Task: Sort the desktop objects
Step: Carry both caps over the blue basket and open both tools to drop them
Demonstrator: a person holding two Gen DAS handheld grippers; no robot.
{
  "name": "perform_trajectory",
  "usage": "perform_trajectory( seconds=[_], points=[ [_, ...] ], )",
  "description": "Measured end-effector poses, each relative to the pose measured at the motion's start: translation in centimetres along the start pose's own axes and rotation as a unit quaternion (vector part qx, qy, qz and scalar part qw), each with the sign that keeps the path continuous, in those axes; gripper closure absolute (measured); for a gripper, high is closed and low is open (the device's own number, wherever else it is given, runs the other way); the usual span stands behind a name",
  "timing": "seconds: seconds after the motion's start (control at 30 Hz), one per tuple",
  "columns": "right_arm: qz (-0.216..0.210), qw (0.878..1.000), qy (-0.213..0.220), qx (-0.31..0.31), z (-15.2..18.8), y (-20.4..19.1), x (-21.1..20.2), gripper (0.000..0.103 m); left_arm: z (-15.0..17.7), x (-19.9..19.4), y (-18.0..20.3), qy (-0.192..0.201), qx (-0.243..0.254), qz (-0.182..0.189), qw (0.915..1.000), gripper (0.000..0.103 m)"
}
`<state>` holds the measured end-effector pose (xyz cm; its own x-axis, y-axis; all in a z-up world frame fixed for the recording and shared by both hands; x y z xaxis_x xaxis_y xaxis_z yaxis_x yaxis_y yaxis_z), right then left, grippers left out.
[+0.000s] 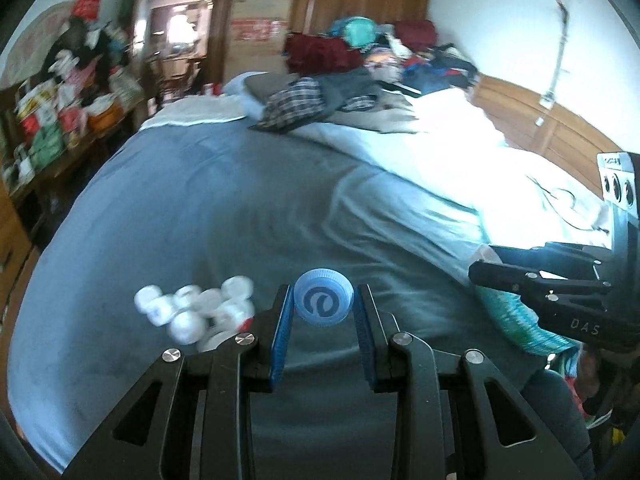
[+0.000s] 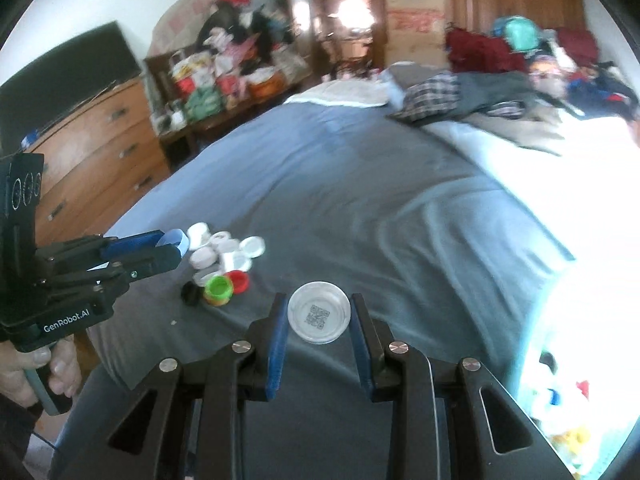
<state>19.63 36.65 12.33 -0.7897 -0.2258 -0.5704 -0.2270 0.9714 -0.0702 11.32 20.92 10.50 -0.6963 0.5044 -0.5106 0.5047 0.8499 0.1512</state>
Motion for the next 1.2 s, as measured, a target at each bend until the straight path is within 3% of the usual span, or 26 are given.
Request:
perform_trajectory(
  seconds=[0.7,1.2],
  points=[
    [0.115,0.988,0.06,0.085,1.6,13.4,-12.4,0.071,-3.8,4.4,16.9,-0.019,0.114,0.068,0.991,0.077],
    [0.157,0.977,0.064,0.133,3.8,19.8,-15.7,0.071,-3.7,7.4,25.8,-0.054,0.151,0.127,0.9788,0.077]
  ],
)
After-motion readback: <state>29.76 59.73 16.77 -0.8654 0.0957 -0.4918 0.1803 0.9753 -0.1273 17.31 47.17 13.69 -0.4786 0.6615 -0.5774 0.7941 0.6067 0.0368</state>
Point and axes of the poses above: each gripper's, at about its wrist camera, not at the fingertips, and x roughly the way its jaws point, y to its right, z to its underside, the point moved 4 cm from there along x, roughly the way its jaws point, and after that the axes turned 9 degrees about y, right-handed, at the moved point
